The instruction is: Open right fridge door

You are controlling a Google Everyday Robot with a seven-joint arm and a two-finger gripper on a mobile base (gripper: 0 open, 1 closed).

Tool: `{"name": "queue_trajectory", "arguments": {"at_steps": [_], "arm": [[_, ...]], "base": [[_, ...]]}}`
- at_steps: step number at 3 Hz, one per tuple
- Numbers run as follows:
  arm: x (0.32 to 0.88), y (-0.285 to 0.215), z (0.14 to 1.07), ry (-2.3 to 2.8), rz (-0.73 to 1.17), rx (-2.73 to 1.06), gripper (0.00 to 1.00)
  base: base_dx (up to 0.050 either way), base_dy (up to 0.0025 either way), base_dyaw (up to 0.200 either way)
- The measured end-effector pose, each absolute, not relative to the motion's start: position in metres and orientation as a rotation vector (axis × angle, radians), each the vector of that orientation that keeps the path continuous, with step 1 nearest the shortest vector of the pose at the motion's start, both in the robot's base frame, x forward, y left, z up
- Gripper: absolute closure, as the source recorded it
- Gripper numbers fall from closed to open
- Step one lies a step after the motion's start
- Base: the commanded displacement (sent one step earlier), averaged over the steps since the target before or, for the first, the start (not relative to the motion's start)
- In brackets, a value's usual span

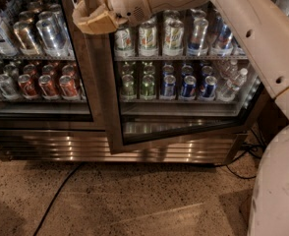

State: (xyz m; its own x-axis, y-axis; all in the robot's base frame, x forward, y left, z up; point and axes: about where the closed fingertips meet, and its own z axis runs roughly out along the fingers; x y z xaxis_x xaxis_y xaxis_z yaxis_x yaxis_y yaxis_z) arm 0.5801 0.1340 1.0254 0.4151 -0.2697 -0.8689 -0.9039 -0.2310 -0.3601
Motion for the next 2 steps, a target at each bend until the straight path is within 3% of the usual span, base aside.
{"name": "queue_trajectory", "arguments": {"at_steps": [2], "arm": [[0.5801,0.134,1.0254,1.025,0.85,-1.735,1.0]], "base": [[-0.05,-0.00004,0.0]]}}
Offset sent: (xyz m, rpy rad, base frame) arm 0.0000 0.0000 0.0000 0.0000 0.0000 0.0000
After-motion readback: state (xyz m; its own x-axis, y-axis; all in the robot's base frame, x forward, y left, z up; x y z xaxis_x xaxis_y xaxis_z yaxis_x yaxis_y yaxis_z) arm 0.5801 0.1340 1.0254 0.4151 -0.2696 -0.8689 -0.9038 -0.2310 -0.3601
